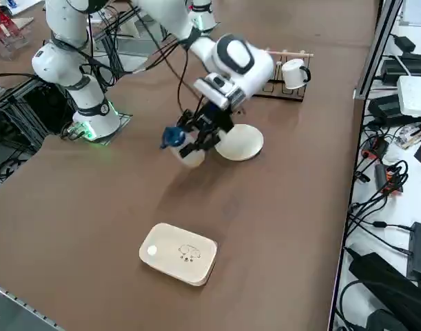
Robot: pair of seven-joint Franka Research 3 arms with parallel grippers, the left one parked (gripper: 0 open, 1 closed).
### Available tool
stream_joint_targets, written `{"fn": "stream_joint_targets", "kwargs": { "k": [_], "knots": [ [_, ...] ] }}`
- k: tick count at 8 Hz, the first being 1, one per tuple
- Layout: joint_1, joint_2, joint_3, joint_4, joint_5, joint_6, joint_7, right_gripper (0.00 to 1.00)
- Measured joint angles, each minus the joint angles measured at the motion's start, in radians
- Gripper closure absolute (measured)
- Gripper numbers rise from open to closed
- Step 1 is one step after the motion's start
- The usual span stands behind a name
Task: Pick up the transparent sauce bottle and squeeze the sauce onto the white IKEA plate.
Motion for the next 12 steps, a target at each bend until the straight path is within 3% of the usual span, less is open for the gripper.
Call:
{"fn": "stream_joint_targets", "kwargs": {
  "k": [7,12],
  "knots": [
    [0.264,0.042,0.004,0.143,0.296,-0.013,-0.238,0.59],
    [0.350,0.094,0.004,0.241,0.513,0.066,-0.483,0.61]
  ]
}}
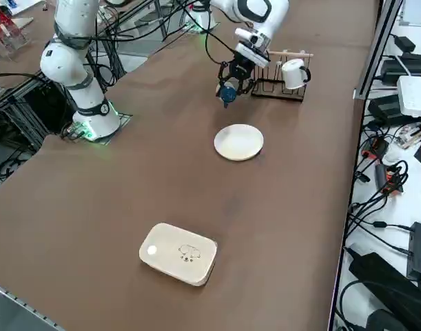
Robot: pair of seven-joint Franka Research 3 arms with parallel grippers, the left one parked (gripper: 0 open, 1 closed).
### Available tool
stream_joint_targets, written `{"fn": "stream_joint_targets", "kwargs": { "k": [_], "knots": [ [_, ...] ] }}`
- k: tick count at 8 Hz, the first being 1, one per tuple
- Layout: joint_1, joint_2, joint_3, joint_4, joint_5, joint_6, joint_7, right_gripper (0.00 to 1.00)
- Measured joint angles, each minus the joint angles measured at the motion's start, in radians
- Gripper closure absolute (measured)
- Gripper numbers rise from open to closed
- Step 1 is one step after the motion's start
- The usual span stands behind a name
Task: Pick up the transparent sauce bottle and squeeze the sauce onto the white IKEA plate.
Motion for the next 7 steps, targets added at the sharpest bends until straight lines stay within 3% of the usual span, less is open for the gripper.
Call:
{"fn": "stream_joint_targets", "kwargs": {
  "k": [3,7],
  "knots": [
    [0.004,0.028,-0.007,0.005,0.118,0.073,-0.161,0.61],
    [-0.025,0.070,-0.012,0.006,0.194,0.186,-0.360,0.61]
  ]
}}
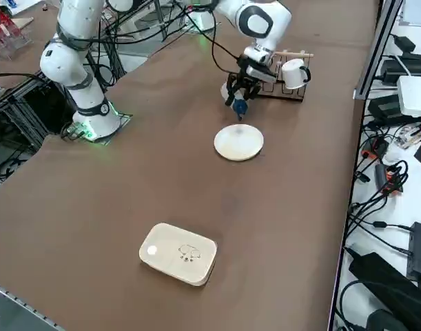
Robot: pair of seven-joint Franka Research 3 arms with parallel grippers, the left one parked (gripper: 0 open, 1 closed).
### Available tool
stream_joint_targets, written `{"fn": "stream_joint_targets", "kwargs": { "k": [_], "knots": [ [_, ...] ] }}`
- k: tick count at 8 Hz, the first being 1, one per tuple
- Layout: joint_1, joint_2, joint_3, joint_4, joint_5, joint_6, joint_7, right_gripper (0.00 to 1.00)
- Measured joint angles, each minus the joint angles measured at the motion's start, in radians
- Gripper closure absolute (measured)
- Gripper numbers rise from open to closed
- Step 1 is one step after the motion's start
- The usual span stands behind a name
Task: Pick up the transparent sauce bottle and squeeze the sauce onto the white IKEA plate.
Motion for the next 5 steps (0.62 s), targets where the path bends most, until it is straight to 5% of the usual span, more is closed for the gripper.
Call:
{"fn": "stream_joint_targets", "kwargs": {
  "k": [5],
  "knots": [
    [-0.072,0.005,-0.008,0.011,0.214,0.015,-0.224,0.61]
  ]
}}
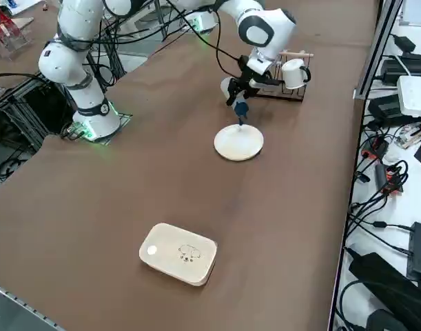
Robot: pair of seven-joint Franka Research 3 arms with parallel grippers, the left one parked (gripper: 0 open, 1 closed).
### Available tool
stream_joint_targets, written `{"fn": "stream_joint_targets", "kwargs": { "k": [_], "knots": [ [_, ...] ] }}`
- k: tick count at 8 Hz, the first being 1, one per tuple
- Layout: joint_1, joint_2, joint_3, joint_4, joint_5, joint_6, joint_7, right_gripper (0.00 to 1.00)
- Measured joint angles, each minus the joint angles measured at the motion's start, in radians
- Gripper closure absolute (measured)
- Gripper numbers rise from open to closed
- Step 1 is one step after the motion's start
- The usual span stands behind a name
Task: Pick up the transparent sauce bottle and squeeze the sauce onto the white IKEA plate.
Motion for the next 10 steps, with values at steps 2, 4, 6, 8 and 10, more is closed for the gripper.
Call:
{"fn": "stream_joint_targets", "kwargs": {
  "k": [2,4,6,8,10],
  "knots": [
    [-0.049,0.000,-0.002,0.000,0.036,0.001,-0.013,0.61],
    [-0.093,0.001,-0.002,0.000,0.057,0.003,-0.029,0.61],
    [-0.111,0.006,-0.002,-0.002,0.067,0.015,-0.067,0.61],
    [-0.137,0.008,-0.002,-0.002,0.093,0.018,-0.111,0.61],
    [-0.191,0.008,-0.003,-0.002,0.097,0.018,-0.183,0.61]
  ]
}}
